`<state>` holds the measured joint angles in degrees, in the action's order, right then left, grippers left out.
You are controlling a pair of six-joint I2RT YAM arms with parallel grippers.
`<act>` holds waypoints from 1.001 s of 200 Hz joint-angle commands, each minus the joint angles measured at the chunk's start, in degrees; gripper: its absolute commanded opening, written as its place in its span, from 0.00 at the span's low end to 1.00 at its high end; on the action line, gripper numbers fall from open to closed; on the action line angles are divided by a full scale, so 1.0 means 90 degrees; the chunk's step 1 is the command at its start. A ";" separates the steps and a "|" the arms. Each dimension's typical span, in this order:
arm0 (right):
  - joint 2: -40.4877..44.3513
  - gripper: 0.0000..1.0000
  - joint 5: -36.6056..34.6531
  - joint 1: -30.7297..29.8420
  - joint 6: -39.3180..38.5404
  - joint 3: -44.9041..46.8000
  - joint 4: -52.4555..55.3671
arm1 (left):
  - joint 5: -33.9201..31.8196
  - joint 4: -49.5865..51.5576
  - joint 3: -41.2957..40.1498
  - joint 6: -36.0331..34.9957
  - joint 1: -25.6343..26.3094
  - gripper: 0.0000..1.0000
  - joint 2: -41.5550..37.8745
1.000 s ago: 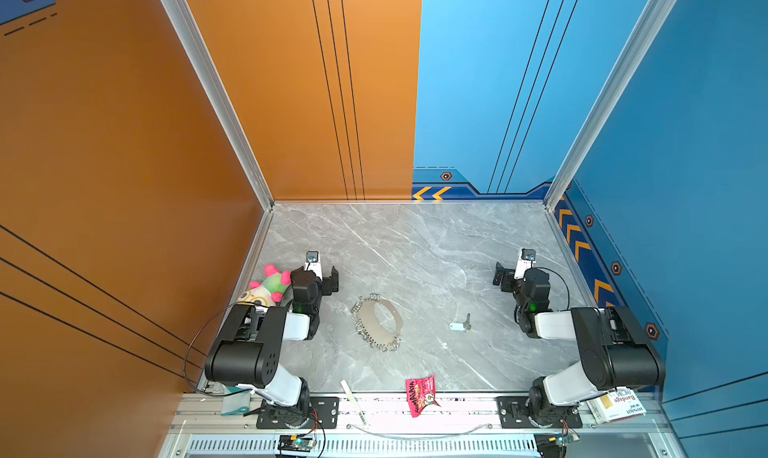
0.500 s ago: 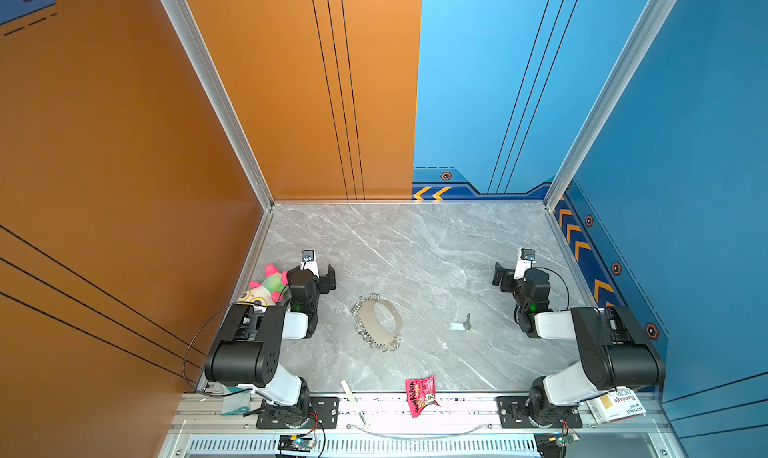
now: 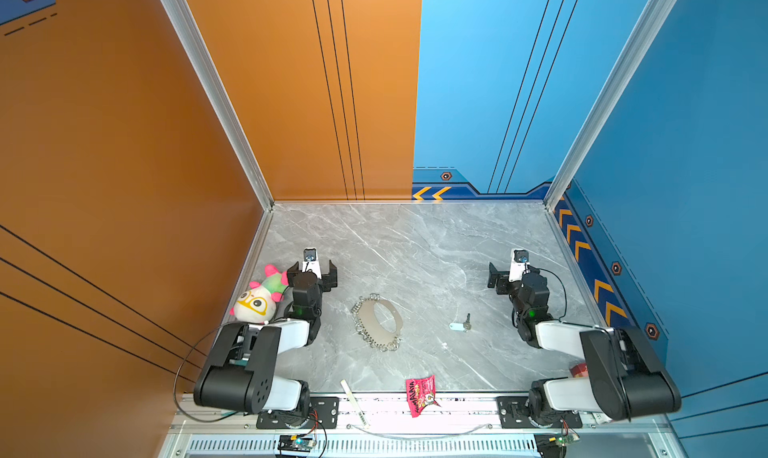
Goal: Attach keys to a key ring
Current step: Pick up the keyring from the center of the table.
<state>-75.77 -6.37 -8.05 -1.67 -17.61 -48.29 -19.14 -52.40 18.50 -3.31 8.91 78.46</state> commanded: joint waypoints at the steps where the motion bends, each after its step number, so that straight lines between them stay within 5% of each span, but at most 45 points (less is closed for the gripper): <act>1: 0.0869 1.00 -0.0435 -0.0417 -0.0349 -0.0185 0.1001 | -0.1250 0.0124 -0.0084 -0.0451 0.0636 0.98 -0.0727; 30: 0.2135 1.00 -0.0236 -0.0755 0.0398 -0.0510 0.2203 | -0.1866 0.0900 0.0150 0.0315 0.1357 0.98 -0.1678; 62: 0.2978 1.00 0.0254 -0.0903 0.1576 -0.1061 0.3583 | -0.1645 0.4016 0.1033 0.3002 0.1422 0.98 -0.2458; 83: 0.3201 1.00 0.0303 -0.0899 0.2982 -0.1576 0.4980 | -0.1408 0.5734 0.1397 0.4001 0.1313 0.98 -0.2672; 108: 0.3200 1.00 0.1929 -0.0683 0.3246 -0.1571 0.5089 | -0.0073 0.6589 0.1439 0.4422 0.0723 0.98 -0.2858; 133: 0.3320 1.00 0.2124 -0.0245 0.4886 -0.0964 0.4795 | 0.1648 0.5896 0.0711 0.5114 -0.0364 0.98 -0.3151; 157: 0.3053 1.00 0.3097 0.0000 0.4715 -0.0873 0.4499 | 0.2764 0.5315 0.0487 0.5086 -0.0773 0.98 -0.3033; 200: 0.2310 1.00 0.1498 -0.1818 0.3510 -0.1826 0.6212 | 0.2313 0.6827 0.1326 0.4585 0.0133 0.98 -0.2325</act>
<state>-52.84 13.54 -16.91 34.41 -29.28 0.10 0.64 1.10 25.93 39.72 6.00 55.37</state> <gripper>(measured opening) 0.999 0.979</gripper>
